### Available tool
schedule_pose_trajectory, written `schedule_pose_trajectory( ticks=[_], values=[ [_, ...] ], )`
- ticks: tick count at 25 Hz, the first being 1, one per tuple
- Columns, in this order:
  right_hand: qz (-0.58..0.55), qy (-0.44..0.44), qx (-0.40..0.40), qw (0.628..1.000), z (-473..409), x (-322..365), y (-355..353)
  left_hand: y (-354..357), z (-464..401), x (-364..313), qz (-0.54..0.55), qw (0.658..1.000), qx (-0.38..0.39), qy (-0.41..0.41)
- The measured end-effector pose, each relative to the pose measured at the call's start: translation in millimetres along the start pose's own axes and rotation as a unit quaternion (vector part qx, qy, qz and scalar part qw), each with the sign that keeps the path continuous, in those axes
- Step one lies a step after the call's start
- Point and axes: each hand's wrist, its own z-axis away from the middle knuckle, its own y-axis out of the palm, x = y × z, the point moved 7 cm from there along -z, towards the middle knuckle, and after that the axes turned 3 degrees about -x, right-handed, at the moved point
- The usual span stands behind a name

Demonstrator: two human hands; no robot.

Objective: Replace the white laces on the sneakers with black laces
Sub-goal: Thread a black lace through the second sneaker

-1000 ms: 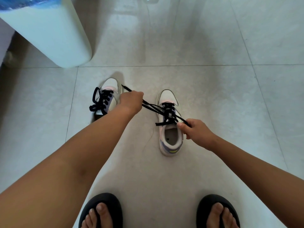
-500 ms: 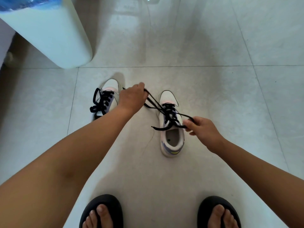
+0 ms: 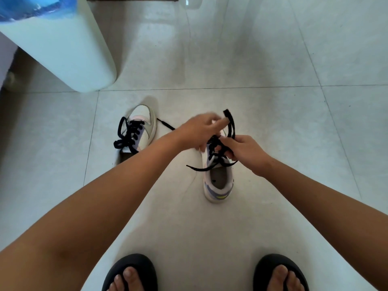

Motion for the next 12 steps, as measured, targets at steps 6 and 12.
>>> schedule_pose_trajectory(
  ticks=[6,12],
  values=[
    [-0.261,0.196,0.045,0.944,1.2,-31.5,1.5,-22.7,30.5,31.5,-0.031,0.999,0.029,-0.019],
    [-0.207,0.145,0.079,0.964,-2.4,-20.2,0.0,-21.1,36.4,28.1,-0.053,0.998,0.045,-0.008]
  ],
)
